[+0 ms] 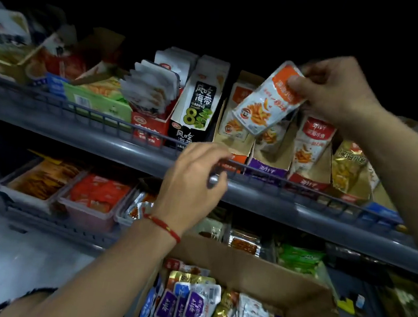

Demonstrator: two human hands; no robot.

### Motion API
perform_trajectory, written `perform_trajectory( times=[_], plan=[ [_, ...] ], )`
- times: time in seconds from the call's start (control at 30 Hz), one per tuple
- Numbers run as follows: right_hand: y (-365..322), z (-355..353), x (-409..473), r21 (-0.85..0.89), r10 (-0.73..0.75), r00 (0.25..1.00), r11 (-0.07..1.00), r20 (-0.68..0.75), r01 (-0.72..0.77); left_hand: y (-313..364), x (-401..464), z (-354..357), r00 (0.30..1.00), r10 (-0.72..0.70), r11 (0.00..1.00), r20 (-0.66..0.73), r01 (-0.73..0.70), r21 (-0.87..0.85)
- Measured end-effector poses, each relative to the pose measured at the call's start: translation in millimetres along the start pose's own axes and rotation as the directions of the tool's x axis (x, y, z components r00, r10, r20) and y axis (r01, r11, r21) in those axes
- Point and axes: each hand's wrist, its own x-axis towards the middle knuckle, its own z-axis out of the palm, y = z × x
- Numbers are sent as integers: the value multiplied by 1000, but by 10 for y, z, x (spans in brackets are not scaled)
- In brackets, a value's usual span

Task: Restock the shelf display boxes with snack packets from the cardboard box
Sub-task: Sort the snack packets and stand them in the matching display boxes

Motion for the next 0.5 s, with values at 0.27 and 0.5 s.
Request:
perform_trajectory(
  times=[0.27, 0.5],
  plan=[
    [44, 460, 433, -269, -40, 991, 960, 131, 74, -25, -6, 48, 964, 74, 969, 254, -130, 210],
    [183, 776, 466, -313, 8, 974, 947, 225, 64, -47, 12, 41, 972, 38, 980, 233, -82, 183]
  ],
)
